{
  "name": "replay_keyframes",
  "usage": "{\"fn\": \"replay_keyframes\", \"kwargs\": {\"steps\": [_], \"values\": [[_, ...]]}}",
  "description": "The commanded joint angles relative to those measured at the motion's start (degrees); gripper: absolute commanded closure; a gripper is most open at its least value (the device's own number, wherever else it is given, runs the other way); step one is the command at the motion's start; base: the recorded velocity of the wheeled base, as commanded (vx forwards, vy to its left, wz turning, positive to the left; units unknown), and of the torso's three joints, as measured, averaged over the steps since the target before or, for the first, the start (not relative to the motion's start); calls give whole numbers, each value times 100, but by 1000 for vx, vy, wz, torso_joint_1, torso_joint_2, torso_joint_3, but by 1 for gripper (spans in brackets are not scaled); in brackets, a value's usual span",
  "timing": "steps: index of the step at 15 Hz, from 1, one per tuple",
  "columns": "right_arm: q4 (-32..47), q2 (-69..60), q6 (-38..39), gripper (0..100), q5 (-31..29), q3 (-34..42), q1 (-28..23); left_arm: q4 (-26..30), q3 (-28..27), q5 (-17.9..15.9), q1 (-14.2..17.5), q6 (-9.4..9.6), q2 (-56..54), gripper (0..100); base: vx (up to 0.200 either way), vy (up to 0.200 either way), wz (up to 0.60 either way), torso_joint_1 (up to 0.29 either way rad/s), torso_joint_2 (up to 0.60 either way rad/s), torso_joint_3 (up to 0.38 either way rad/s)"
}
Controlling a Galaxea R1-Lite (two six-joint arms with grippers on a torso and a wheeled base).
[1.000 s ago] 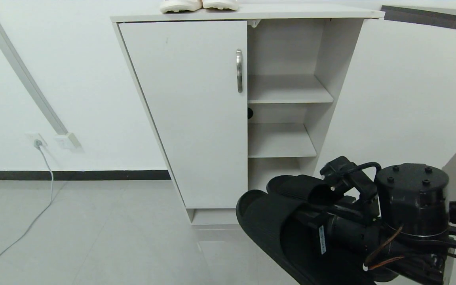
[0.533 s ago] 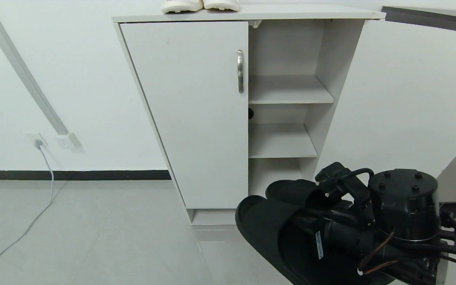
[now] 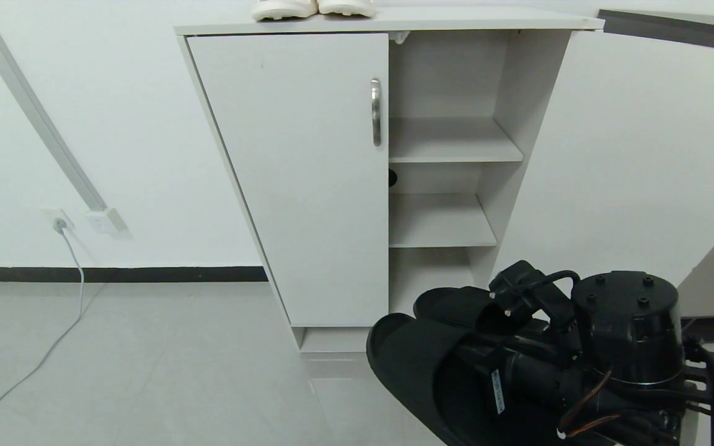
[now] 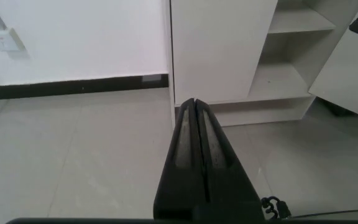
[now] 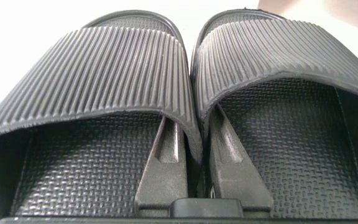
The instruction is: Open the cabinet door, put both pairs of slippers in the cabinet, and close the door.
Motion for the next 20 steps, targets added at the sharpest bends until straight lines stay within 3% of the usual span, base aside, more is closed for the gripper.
{"fn": "replay_keyframes", "kwargs": {"steps": [1,5,7,8,12,13,15,20], "values": [[-69,77,-1,100,-1,-2,8,9,0,6,92,-3,-235,100,0,0,0,0,0,0],[-578,446,-10,100,-485,-46,26,18,0,14,92,-109,-235,100,0,0,0,0,0,0],[-1097,1035,26,100,-1381,-257,184,18,0,41,92,-126,-244,100,0,0,0,0,0,0],[-1194,1158,26,100,-1548,-327,193,18,0,41,92,-126,-235,100,0,0,0,0,0,0],[-1369,2178,61,100,-3526,-1558,325,18,0,41,92,-118,-235,100,0,0,0,0,0,0],[-1378,2274,149,100,-3728,-1813,369,18,0,41,92,-109,-235,100,0,0,0,0,0,0],[-1369,2318,281,100,-3781,-2068,395,18,0,41,92,-109,-235,100,0,0,0,0,0,0],[-1369,2371,289,100,-3790,-2059,369,18,0,41,92,-91,-235,100,0,-200,0,1,1,2]]}}
